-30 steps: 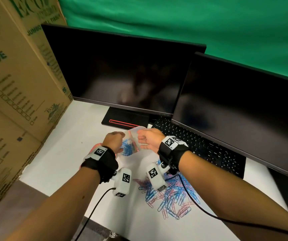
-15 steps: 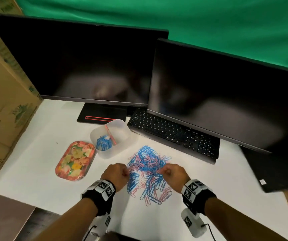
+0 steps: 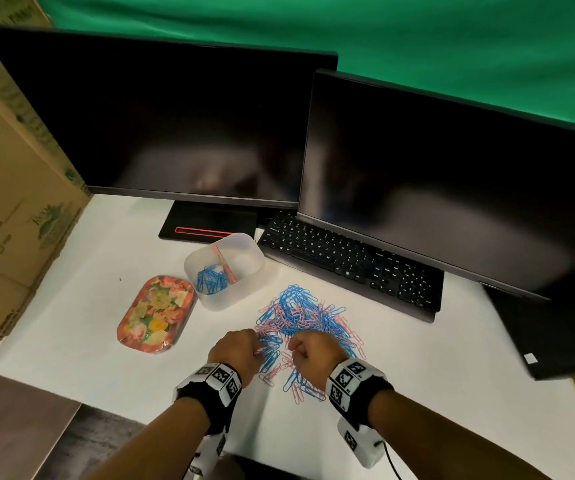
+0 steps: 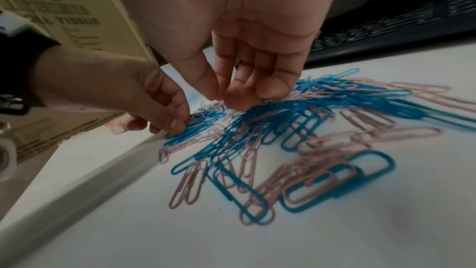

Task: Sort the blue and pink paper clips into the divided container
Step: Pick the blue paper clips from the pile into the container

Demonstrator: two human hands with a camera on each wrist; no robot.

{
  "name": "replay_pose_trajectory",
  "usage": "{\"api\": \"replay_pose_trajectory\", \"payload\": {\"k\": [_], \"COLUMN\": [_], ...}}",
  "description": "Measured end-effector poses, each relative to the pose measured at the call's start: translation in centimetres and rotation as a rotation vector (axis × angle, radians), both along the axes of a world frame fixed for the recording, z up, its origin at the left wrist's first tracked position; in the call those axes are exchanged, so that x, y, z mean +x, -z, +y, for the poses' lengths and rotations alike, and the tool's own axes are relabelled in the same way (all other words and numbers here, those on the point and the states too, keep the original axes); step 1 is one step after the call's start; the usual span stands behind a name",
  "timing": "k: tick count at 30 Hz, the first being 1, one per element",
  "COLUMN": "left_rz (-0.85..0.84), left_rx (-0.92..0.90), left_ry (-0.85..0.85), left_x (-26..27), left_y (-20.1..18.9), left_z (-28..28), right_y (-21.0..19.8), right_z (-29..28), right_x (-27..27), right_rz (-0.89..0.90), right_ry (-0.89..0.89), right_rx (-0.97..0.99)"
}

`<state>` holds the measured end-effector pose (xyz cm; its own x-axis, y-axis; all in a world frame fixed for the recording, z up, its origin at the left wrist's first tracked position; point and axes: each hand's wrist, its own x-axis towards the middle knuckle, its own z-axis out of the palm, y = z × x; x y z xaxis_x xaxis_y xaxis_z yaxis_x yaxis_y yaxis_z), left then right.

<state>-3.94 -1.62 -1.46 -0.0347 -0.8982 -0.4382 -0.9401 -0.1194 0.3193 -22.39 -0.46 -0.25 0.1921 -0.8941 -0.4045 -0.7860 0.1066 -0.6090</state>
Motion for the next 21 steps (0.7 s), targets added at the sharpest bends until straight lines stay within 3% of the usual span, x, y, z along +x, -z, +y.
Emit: {"api": "replay_pose_trajectory", "payload": {"k": [5,9,16,21], "left_rz": [0.011,0.068,0.233,0.338], "left_rx": [0.013,0.009,-0.020,-0.035], "left_ry": [0.050,0.029,-0.027,-0.127], "left_x": [0.1,0.7,2.3,3.0], "left_y": [-0.1,-0.2,-0.3,0.2], "left_z": [-0.4,-0.5,-0.2,-0.1], "right_y": [0.1,0.5,0.8,0.8], "right_z": [-0.3,-0.7,-1.6,-2.0], "right_x": [2.4,3.5,3.7,2.7], "right_rz": [0.206,0.306,0.350,0.184], "right_ry": [-0.299,-0.419,-0.405,-0.234], "right_rx": [-0.109,-0.128,-0.124,-0.071]}}
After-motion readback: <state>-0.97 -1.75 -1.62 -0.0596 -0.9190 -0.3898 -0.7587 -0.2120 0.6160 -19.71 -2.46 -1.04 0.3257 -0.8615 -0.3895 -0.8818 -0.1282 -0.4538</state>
